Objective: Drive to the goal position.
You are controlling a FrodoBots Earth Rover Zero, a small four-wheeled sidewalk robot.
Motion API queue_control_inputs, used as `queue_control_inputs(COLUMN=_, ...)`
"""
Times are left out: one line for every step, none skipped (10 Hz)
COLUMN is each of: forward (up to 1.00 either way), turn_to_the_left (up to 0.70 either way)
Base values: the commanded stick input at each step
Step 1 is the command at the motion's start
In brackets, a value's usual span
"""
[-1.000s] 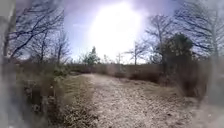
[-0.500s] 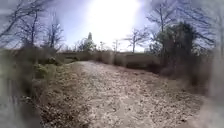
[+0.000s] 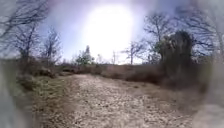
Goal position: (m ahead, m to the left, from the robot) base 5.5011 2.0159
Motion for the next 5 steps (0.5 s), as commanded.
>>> queue_control_inputs(forward=0.70, turn_to_the_left=-0.04)
queue_control_inputs(forward=0.70, turn_to_the_left=-0.02)
queue_control_inputs(forward=0.70, turn_to_the_left=-0.01)
queue_control_inputs(forward=0.70, turn_to_the_left=0.00)
queue_control_inputs(forward=0.70, turn_to_the_left=0.00)
